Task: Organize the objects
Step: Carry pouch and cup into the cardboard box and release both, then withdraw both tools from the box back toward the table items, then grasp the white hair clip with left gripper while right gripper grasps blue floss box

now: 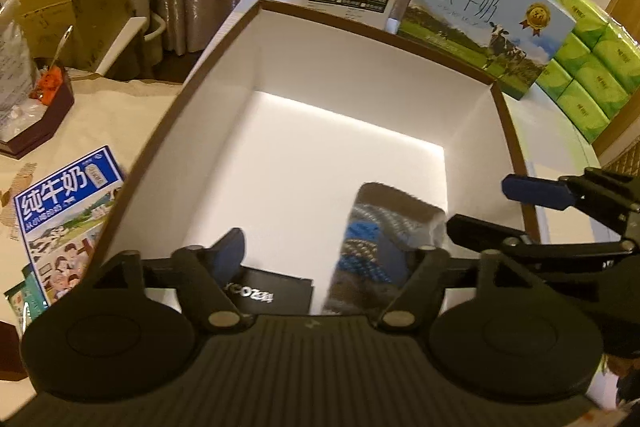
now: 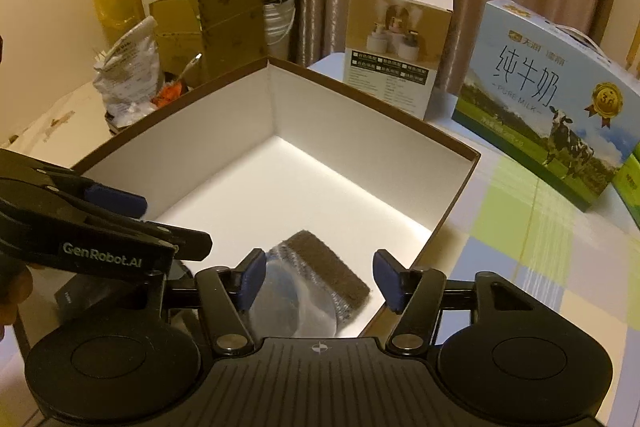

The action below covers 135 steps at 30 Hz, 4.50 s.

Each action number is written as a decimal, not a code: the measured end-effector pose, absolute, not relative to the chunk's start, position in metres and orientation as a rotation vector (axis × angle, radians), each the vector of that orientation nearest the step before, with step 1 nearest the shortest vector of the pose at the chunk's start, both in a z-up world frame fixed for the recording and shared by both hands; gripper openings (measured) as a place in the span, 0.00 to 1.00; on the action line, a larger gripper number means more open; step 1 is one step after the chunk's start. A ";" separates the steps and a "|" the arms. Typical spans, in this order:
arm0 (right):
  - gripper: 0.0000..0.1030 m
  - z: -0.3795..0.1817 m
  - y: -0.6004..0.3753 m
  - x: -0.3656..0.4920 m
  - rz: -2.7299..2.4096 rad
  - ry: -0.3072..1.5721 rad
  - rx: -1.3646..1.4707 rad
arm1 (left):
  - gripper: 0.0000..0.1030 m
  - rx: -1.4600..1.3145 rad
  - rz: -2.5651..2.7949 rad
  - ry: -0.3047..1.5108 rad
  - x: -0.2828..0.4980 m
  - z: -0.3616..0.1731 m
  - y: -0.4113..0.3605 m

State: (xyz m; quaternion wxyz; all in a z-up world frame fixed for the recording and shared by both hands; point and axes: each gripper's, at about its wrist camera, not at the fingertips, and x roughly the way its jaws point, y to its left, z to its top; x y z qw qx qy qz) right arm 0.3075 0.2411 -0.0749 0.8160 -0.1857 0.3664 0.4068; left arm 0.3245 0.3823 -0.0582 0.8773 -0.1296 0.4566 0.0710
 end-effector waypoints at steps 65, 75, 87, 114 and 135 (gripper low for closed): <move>0.81 -0.034 -0.018 0.189 0.655 0.878 -0.146 | 0.88 -0.096 -0.136 0.922 0.186 0.011 0.195; 0.81 -0.032 -0.095 0.208 0.568 0.876 -0.129 | 0.88 -0.088 -0.217 0.956 0.200 -0.004 0.122; 0.81 -0.037 -0.144 0.231 0.597 0.879 -0.129 | 0.88 -0.093 -0.194 0.994 0.210 -0.019 0.071; 0.54 -0.113 -0.188 0.332 0.720 0.939 -0.210 | 0.78 -0.121 -0.179 1.019 0.275 -0.080 0.008; 0.54 -0.119 -0.187 0.335 0.787 0.960 -0.184 | 0.25 -0.051 -0.229 1.049 0.309 -0.126 -0.012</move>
